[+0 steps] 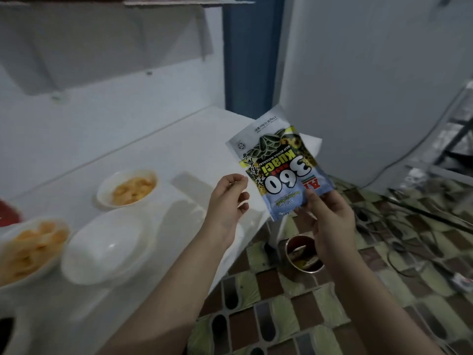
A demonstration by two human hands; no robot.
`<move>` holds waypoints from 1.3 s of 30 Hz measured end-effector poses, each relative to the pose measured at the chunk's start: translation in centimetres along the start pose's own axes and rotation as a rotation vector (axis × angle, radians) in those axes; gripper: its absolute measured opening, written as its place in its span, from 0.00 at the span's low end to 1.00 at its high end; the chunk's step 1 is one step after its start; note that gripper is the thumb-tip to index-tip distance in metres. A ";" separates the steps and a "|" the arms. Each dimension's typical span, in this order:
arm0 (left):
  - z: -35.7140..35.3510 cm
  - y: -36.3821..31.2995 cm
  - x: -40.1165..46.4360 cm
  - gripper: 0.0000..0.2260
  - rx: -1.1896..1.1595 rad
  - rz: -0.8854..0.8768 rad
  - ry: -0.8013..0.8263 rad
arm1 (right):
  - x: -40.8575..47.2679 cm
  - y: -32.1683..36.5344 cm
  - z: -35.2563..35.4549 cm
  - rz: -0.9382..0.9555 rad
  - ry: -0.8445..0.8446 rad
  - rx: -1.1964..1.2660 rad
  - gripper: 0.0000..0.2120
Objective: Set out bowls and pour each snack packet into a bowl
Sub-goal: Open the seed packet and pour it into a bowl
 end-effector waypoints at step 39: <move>-21.2 58.2 31.9 0.06 0.674 0.382 0.143 | 22.9 -46.0 56.0 -0.559 -0.568 -0.828 0.12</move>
Point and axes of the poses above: each hand's wrist, its own x-axis towards the middle knuckle, its own z-axis out of the back of the hand, y = z × x, the point moved 10 cm from there along x, towards the middle knuckle, and after that the axes turned 14 degrees about x, right-handed, at the moved point
